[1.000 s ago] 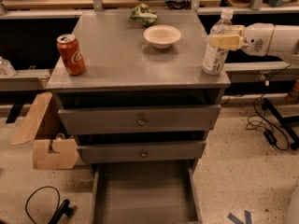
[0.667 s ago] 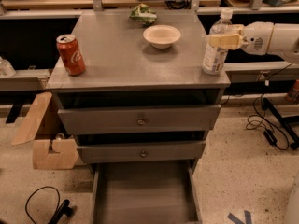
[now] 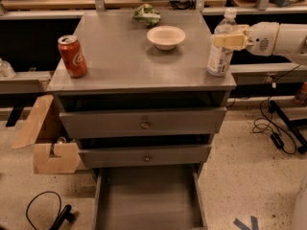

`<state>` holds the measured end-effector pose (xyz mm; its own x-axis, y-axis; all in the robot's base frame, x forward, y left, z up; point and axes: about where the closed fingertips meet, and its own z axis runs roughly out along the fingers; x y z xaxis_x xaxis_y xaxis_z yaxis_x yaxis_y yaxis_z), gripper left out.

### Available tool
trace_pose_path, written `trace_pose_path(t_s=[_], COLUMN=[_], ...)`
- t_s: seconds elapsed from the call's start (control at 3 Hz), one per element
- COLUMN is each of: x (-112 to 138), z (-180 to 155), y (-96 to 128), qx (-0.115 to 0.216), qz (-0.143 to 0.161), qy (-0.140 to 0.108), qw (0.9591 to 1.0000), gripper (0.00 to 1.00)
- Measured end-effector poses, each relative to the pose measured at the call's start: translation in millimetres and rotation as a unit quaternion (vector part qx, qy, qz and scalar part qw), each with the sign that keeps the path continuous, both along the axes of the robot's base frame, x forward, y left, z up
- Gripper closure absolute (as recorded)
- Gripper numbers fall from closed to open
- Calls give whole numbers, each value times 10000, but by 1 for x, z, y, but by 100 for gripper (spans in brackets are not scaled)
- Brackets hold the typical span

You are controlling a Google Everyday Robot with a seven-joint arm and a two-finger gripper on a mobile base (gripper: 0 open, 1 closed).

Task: Pick blue plastic bottle from bottom drawer and place on counter

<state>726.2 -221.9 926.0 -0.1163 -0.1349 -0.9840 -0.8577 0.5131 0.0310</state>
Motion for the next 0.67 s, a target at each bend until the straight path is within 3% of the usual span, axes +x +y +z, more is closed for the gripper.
trace_pose_path(t_s=[0.33, 0.67], x=[0, 1], z=[0, 0], y=[0, 3], qx=[0, 5], qz=[2, 24], qy=[0, 6], qw=[10000, 10000], gripper=[13, 0])
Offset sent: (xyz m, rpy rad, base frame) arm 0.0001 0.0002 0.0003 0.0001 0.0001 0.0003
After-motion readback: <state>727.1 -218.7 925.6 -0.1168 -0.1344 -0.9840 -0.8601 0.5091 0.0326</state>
